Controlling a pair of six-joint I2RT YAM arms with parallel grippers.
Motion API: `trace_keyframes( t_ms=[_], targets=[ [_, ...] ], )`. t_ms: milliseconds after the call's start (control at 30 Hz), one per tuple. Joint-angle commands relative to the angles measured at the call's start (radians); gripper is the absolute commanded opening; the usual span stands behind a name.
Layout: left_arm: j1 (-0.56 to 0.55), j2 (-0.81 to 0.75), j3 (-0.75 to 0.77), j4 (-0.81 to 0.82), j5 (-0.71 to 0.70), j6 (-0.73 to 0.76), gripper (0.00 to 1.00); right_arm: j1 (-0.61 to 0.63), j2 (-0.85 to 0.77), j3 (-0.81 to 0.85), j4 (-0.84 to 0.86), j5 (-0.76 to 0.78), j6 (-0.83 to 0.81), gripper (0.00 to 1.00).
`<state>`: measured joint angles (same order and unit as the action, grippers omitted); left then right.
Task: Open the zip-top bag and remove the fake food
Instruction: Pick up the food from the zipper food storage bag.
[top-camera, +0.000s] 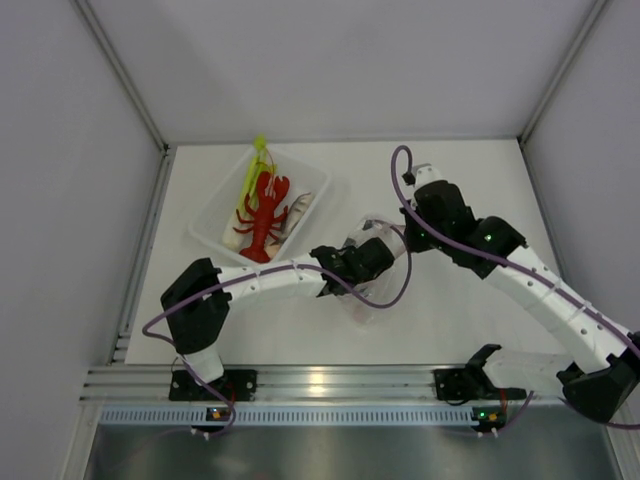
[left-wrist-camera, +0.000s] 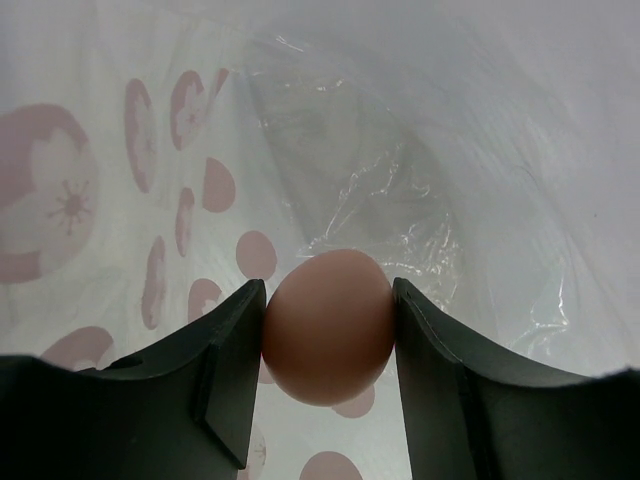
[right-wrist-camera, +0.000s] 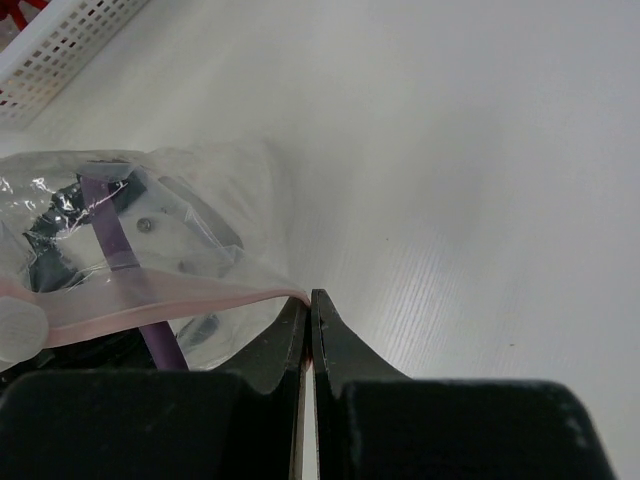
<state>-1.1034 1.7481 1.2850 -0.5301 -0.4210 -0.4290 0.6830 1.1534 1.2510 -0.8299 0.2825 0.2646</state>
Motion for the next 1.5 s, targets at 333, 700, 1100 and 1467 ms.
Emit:
trace_keyframes(
  t_ms=[333, 700, 1100, 1467],
  targets=[
    [0.037, -0.185, 0.073, 0.061, -0.055, -0.148, 0.0, -0.034, -0.026, -0.136, 0.115, 0.056, 0.033, 0.0],
    [0.037, -0.265, -0.016, 0.165, 0.307, -0.053, 0.0, -0.036, 0.022, 0.004, 0.138, 0.075, 0.016, 0.0],
    [0.036, -0.331, -0.153, 0.232, 0.462, 0.091, 0.0, -0.072, 0.124, 0.097, 0.003, 0.176, -0.014, 0.0],
    [0.036, -0.433, -0.216, 0.245, 0.355, 0.16, 0.0, -0.151, 0.043, -0.094, 0.075, 0.076, 0.002, 0.0]
  ],
)
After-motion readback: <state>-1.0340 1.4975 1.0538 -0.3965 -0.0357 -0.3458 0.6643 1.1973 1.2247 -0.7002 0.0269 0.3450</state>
